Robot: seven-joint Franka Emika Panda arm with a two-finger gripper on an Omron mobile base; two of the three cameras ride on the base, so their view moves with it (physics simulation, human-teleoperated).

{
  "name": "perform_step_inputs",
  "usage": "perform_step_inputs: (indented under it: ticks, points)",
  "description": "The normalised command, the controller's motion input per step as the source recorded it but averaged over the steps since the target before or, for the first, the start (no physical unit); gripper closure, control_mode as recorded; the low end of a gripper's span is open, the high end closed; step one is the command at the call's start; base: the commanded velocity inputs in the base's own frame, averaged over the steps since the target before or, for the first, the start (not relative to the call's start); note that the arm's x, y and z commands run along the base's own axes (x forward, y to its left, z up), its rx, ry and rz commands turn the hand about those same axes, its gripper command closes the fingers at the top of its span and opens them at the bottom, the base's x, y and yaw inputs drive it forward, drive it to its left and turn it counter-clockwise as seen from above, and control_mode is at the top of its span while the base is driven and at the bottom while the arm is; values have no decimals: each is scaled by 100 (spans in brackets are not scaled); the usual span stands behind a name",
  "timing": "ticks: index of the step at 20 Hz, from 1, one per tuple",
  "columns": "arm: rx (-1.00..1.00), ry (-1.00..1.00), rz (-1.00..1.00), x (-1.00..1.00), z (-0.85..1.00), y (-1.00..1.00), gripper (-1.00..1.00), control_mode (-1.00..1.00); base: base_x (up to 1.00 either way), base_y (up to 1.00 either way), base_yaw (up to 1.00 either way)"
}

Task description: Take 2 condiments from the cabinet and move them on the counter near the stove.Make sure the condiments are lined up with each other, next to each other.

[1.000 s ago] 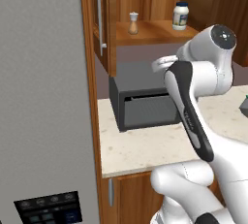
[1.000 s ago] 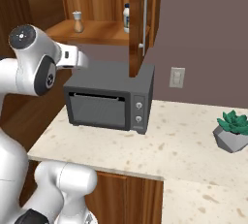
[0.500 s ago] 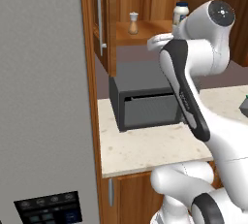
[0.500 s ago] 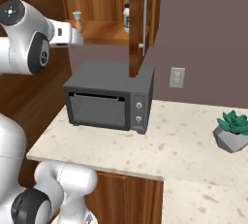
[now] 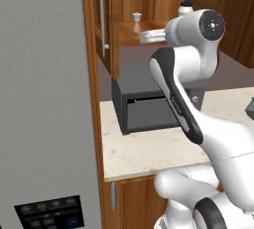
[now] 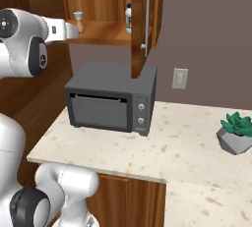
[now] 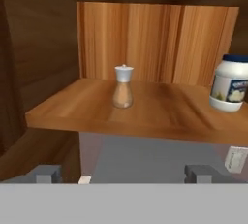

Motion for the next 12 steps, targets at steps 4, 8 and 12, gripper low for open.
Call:
perform_step_inputs:
  ticks: [4,8,12]
  points:
    - [0,-3,0,52,31,19,-100,-100,0,0,0]
    - [0,4,0,55,43,4,-100,-100,0,0,0]
    - [0,9,0,48,24,1,-100,-100,0,0,0]
